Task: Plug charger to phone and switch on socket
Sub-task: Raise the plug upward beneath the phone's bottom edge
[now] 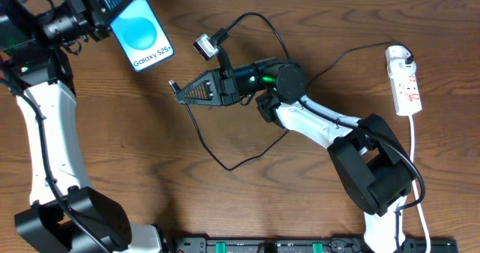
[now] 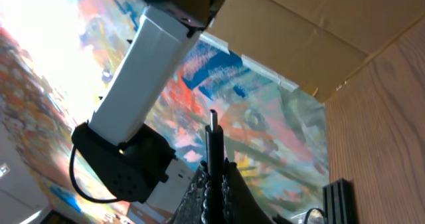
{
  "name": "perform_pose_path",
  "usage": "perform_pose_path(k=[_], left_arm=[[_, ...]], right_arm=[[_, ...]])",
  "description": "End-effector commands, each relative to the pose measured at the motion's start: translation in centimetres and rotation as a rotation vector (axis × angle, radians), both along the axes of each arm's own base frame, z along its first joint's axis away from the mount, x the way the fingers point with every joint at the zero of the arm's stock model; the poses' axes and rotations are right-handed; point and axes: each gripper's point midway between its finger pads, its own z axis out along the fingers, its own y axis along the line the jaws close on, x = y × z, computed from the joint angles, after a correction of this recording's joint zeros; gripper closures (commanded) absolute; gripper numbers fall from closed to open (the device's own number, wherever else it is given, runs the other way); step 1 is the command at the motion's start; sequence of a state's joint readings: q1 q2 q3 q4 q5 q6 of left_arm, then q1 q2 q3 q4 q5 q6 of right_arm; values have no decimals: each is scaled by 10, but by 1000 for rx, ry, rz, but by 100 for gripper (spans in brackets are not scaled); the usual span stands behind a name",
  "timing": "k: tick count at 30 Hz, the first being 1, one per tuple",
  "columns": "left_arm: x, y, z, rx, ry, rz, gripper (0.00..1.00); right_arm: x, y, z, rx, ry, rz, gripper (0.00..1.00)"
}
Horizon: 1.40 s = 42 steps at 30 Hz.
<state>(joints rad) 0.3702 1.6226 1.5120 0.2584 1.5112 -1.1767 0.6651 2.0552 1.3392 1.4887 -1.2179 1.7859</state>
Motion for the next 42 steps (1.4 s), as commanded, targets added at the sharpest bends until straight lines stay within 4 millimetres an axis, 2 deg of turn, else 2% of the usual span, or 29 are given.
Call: perform_pose_path(k=[1,14,19,26,30,42], left_arm=[[-5,-10,7,13,-33,-6,93],[5,-5,6,30,-67,53,93],[10,-2,-6,38,-34,83,93],[12,1,-35,44,78,115,93],[10,0,-38,56,67,105,93],[4,-3,-46,58,86,78,93]], right_arm=[[3,-2,7,27,5,-20,99],[7,-4,6,52,-59,-47,99],[11,-7,5,49,-72,-56,99],[17,-8,-1,17,-50,-58,99],[19,-5,-9,-16,-34,-54,99],[19,-5,-10,-20,-40,-50,99]])
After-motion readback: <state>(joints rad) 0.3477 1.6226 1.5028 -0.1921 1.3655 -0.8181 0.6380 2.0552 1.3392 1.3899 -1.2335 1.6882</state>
